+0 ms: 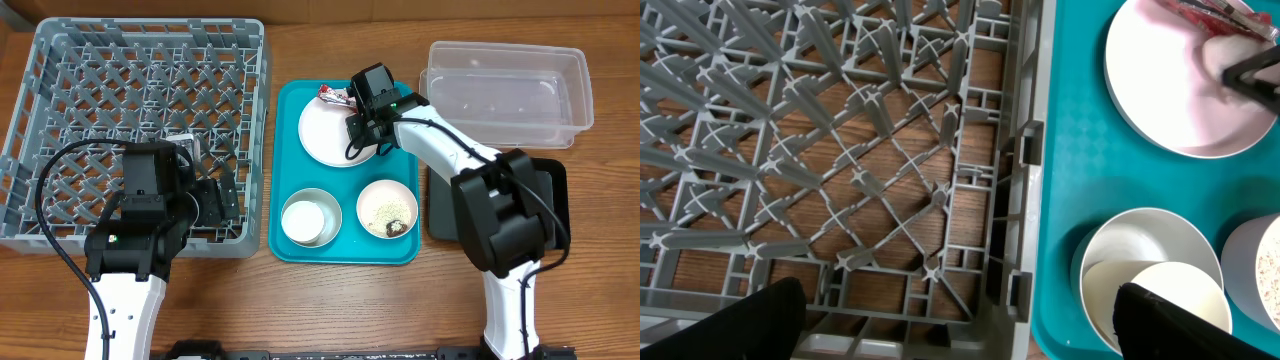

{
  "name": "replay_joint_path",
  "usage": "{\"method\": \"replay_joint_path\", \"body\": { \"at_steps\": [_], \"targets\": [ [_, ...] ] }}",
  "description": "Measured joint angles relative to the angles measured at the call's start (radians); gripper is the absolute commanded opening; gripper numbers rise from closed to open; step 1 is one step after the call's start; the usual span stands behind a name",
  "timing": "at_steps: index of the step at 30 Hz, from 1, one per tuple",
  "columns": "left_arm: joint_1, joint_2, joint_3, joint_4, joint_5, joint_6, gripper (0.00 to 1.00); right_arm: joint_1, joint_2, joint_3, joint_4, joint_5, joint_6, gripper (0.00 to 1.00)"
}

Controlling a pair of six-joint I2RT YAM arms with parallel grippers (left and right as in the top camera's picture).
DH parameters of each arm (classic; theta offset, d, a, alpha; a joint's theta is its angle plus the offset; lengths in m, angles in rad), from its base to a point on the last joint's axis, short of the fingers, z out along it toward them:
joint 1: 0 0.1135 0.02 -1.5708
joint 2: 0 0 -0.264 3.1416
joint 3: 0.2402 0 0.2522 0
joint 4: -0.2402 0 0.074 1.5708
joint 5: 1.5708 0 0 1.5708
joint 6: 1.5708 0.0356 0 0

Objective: Sort waste into correct bins and load items into the dishwasher
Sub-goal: 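Carry the wrapper with the right gripper into the clear bin, then return right gripper to the plate and grasp the remaining wrapper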

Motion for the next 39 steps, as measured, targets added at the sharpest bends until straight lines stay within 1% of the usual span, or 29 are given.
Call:
{"method": "replay_joint_path", "body": {
  "at_steps": [2, 6, 10, 14, 15, 16, 17, 18, 19, 20, 21, 24, 30, 31, 34, 39],
  "targets": [
    [0.0, 0.0, 0.0, 0.0, 0.0, 0.0, 1.0, 0.0, -0.047, 0.0, -0.008, 0.002, 0.003, 0.04],
    [0.0, 0.0, 0.0, 0.0, 0.0, 0.0, 1.0, -0.009, -0.202, 0.0, -0.009, 0.036, 0.005, 0.04],
    [0.0, 0.0, 0.0, 0.0, 0.0, 0.0, 1.0, -0.057, -0.34, 0.026, -0.029, 0.099, 0.006, 0.04],
    [0.0, 0.0, 0.0, 0.0, 0.0, 0.0, 1.0, -0.141, -0.369, 0.04, -0.082, 0.148, 0.039, 0.05],
    [0.0, 0.0, 0.0, 0.0, 0.0, 0.0, 1.0, -0.163, -0.363, 0.039, -0.097, 0.154, 0.052, 0.06],
    [0.0, 0.0, 0.0, 0.0, 0.0, 0.0, 1.0, -0.185, -0.354, 0.037, -0.103, 0.16, 0.066, 0.13],
    [0.0, 0.0, 0.0, 0.0, 0.0, 0.0, 1.0, -0.213, -0.344, 0.035, -0.104, 0.166, 0.085, 0.25],
    [0.0, 0.0, 0.0, 0.0, 0.0, 0.0, 1.0, -0.23, -0.338, 0.034, -0.104, 0.169, 0.105, 0.45],
    [0.0, 0.0, 0.0, 0.0, 0.0, 0.0, 1.0, -0.249, -0.332, 0.034, -0.105, 0.171, 0.119, 0.59],
    [0.0, 0.0, 0.0, 0.0, 0.0, 0.0, 1.0, -0.268, -0.329, 0.032, -0.105, 0.167, 0.12, 0.68],
    [0.0, 0.0, 0.0, 0.0, 0.0, 0.0, 1.0, -0.288, -0.328, 0.032, -0.106, 0.157, 0.132, 0.72],
    [0.0, 0.0, 0.0, 0.0, 0.0, 0.0, 1.0, -0.309, -0.328, 0.032, -0.1, 0.11, 0.145, 0.75],
    [0.0, 0.0, 0.0, 0.0, 0.0, 0.0, 1.0, -0.297, -0.328, 0.032, -0.028, -0.044, 0.128, 0.74],
    [0.0, 0.0, 0.0, 0.0, 0.0, 0.0, 1.0, -0.289, -0.328, 0.032, -0.009, -0.071, 0.11, 0.75],
    [0.0, 0.0, 0.0, 0.0, 0.0, 0.0, 1.0, -0.244, -0.328, 0.032, 0.027, -0.121, 0.031, 0.75],
    [0.0, 0.0, 0.0, 0.0, 0.0, 0.0, 1.0, -0.12, -0.306, 0.032, 0.063, -0.163, -0.178, 0.75]
  ]
}}
